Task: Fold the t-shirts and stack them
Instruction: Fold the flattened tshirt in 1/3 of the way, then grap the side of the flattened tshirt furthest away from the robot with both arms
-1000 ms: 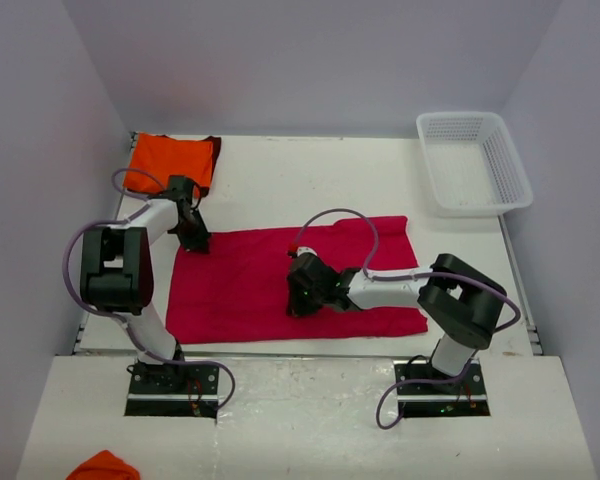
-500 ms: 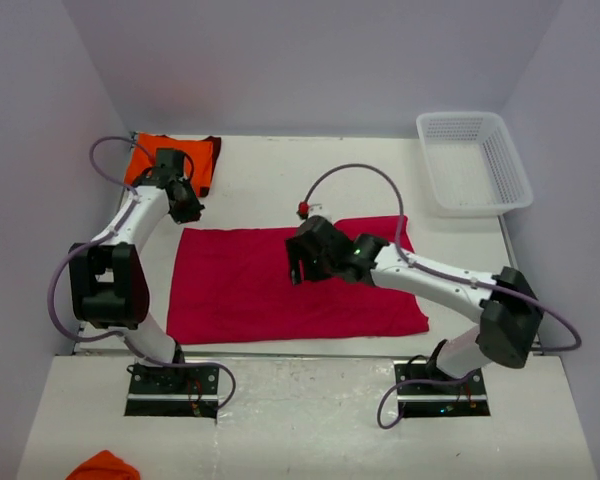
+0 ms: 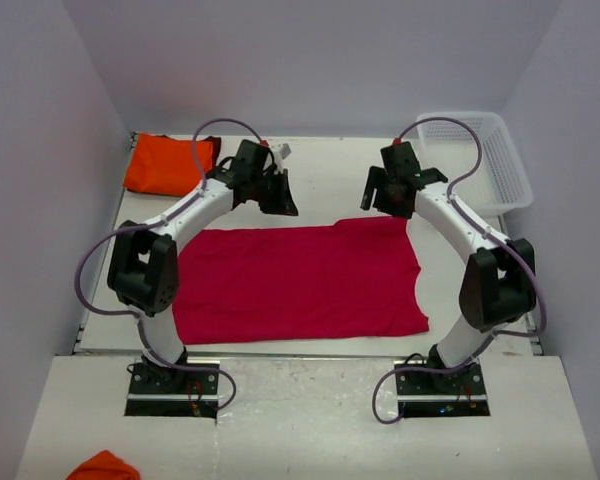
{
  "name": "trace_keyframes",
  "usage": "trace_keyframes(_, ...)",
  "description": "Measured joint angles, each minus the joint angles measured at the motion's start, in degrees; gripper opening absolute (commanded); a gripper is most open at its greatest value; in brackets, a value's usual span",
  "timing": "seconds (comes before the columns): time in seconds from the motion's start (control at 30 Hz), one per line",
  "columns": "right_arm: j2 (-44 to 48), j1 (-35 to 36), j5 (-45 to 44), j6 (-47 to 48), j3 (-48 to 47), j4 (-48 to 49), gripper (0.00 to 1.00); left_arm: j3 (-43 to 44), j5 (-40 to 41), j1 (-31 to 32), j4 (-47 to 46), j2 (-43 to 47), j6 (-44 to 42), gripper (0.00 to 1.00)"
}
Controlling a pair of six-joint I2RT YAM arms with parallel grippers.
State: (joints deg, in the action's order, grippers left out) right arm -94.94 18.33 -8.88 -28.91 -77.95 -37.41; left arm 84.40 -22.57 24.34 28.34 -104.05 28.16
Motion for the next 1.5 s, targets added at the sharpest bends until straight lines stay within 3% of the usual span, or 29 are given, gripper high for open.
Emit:
trace_keyframes(0.4,-10.6,-11.5,5.6,3.3,-7.8,-2.8,0.76,-3.6,-5.5,3.2,-2.5,-1.8,-0.1,0.0)
trace_keyframes(0.8,-15.7,-13.4,7.4,4.6,-8.9,-3.8,0.76,-3.7,-12.0,16.3,-8.7,-11.5,3.8,0.0)
trace_keyframes(1.23,-20.0,-13.9,8.9,4.6,-8.9,-3.1,0.74,-2.7,-11.7,16.9,-10.9,-15.2,5.7,0.0)
trace_keyframes(1.43,-20.2,-13.9,8.9,4.6,-8.8,-3.2,0.65,-2.9,-11.0,16.9,-10.6,-16.3,5.7,0.0)
trace_keyframes(1.5,-20.2,-13.9,8.9,4.8,-8.8,-3.2,0.51,-3.0,-10.9,16.9,-10.4,-16.9,5.7,0.0)
